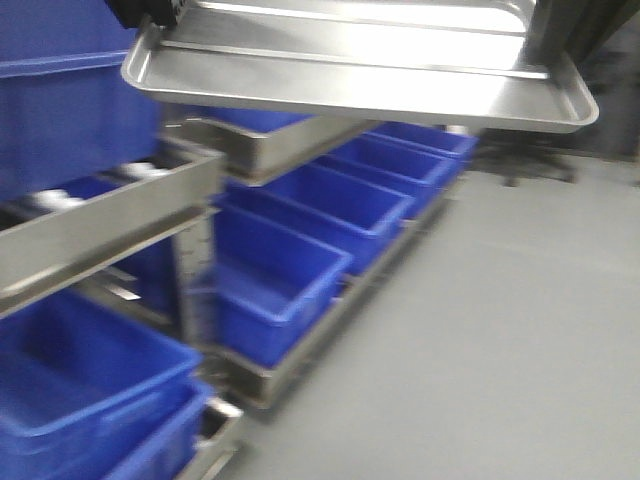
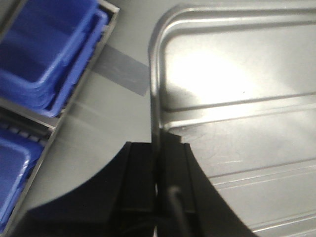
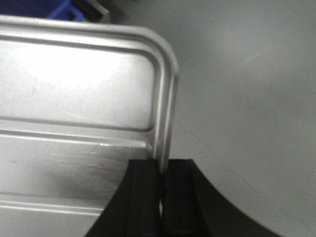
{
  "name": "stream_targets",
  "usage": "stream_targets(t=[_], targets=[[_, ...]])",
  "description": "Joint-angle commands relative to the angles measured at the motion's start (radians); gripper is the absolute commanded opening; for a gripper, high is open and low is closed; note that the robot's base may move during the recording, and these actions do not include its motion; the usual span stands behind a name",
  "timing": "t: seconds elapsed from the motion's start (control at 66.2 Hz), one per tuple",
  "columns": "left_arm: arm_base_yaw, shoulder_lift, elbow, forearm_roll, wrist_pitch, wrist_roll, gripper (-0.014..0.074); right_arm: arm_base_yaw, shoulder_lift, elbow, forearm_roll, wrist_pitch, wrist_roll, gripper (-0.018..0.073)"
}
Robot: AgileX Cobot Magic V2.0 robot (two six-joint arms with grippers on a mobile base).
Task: Grab silver tray and place in blue box
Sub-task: 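Hold the silver tray in both grippers while the base turns away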
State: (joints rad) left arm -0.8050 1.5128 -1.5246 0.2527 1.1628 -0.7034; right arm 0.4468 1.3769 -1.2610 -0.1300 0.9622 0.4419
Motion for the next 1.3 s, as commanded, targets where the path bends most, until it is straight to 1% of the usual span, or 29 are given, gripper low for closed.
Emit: stream_targets(t=[0.0,1.284], targets=[[-0.004,-0.041,-0.028,0.054,0.006,0.008,-0.0097,-0.003,-0.035,-0.034,-0.061,-0.027,-0.012,0.0059],[-0.004,-0.041,-0.028,0.051,0.006,0.008,-0.0096,-0.003,-0.035,-0.034,-0.061,-0.027,-0.012,0.0059]])
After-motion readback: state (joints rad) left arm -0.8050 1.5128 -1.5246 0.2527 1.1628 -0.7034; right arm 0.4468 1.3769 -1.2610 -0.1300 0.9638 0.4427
